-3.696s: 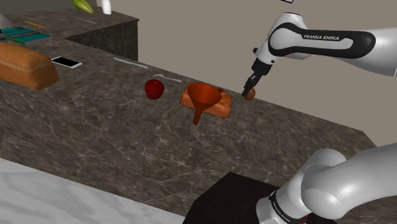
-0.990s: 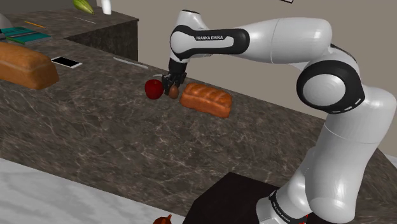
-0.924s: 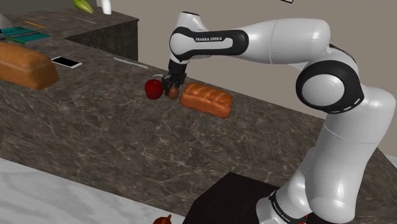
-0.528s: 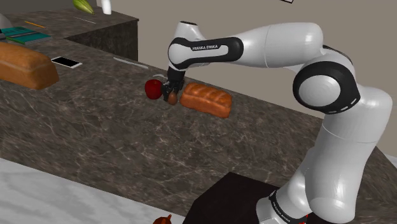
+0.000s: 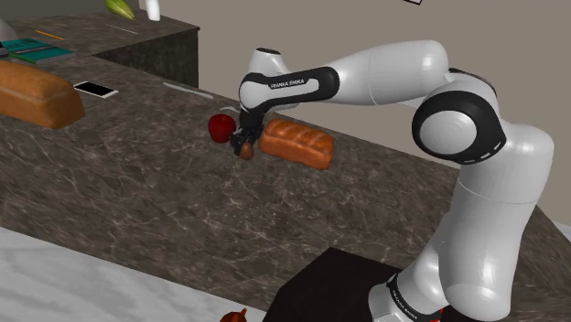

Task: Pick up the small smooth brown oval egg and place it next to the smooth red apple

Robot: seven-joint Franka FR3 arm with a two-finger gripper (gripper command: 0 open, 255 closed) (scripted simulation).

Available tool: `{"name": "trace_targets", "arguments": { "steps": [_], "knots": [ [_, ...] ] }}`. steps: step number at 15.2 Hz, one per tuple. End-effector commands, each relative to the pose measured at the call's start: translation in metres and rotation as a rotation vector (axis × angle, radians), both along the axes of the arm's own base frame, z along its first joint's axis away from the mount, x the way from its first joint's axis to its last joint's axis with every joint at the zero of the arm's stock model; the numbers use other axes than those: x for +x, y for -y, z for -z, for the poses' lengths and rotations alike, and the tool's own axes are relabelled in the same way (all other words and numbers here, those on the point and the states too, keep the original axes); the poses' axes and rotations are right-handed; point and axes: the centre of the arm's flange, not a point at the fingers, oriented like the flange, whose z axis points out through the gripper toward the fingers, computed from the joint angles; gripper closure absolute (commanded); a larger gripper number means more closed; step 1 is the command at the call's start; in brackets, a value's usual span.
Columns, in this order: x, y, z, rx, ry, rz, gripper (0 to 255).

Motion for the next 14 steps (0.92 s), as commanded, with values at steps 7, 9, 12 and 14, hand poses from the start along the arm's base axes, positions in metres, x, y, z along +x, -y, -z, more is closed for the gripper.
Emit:
{"name": "trace_targets", "arguments": {
  "steps": [7, 9, 12, 14],
  "knots": [
    [0.0, 0.0, 0.021, 0.0, 0.001, 0.0, 255],
    [0.0, 0.0, 0.021, 0.0, 0.001, 0.0, 255],
    [0.0, 0.0, 0.021, 0.0, 0.001, 0.0, 0],
    [0.0, 0.0, 0.021, 0.0, 0.001, 0.0, 0]
  ]
}}
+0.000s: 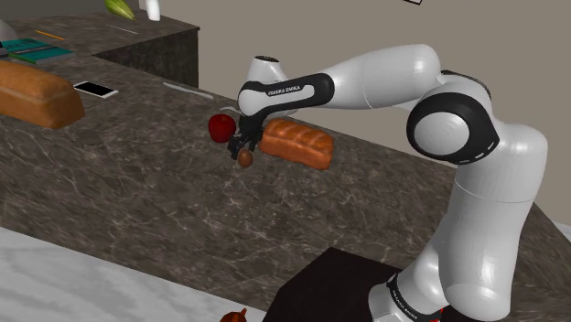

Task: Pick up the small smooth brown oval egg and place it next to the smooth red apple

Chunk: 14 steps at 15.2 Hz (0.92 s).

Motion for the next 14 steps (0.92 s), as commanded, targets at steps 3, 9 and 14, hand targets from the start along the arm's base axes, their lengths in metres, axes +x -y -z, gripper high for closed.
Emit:
{"name": "trace_targets", "arguments": {
  "steps": [3, 9, 14],
  "knots": [
    [0.0, 0.0, 0.0, 0.0, 0.0, 0.0, 0],
    [-0.001, 0.004, -0.05, 0.0, 0.0, 0.0, 0],
    [-0.001, 0.004, -0.05, 0.0, 0.0, 0.0, 0]
  ]
}}
